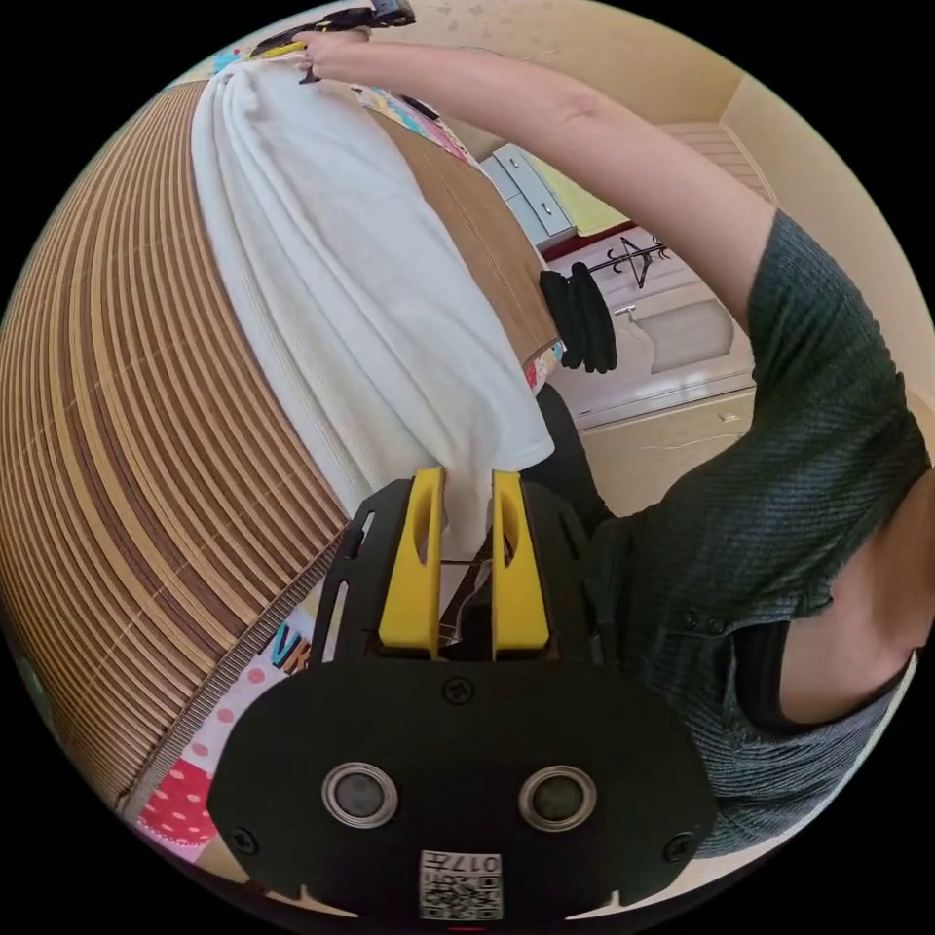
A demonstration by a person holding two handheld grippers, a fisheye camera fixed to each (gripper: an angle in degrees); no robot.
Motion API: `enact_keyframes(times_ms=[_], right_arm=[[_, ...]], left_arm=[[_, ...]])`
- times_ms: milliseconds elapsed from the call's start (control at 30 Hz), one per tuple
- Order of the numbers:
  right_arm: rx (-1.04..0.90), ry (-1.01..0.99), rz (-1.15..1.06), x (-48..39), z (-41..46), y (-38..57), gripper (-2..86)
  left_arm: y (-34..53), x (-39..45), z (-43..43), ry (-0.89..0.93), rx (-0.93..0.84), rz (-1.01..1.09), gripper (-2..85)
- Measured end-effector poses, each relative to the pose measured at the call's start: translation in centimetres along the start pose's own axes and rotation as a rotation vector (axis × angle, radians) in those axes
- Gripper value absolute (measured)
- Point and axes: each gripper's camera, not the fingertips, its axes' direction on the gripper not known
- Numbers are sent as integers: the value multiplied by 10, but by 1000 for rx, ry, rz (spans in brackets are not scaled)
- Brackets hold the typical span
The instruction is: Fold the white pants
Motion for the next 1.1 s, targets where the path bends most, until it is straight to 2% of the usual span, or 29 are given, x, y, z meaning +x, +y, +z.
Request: enact_keyframes(times_ms=[133, 300, 400, 567, 767, 867, 967, 1000, 1100], right_arm=[[-55, -23, -125, -14, -42, 83, 93], [-85, -109, -82, 8, -125, 234, 105], [-114, -66, 99, 35, -166, 339, 121], [-131, -201, 338, 41, -202, 496, 136], [-113, -347, 404, 38, -209, 549, 87], [-74, -328, 372, 49, -230, 546, 44], [5, -415, 331, 61, -260, 540, 28], [32, -450, 329, 64, -268, 540, 27], [170, -674, 358, 79, -298, 547, 24]], left_arm=[[-5, 7, 5, -24, 8, 9, 84], [-13, 22, 9, -95, 74, -13, 94], [-17, 28, 10, -123, 137, -51, 111], [-29, 48, 31, -264, 136, -82, 113], [-15, 81, 65, -342, 190, -114, 112], [-16, 92, 76, -438, 139, -110, 53], [-9, 104, 55, -344, 197, -66, 41], [1, 115, 37, -287, 283, -21, 39], [33, 123, 3, -184, 416, 8, 38]])
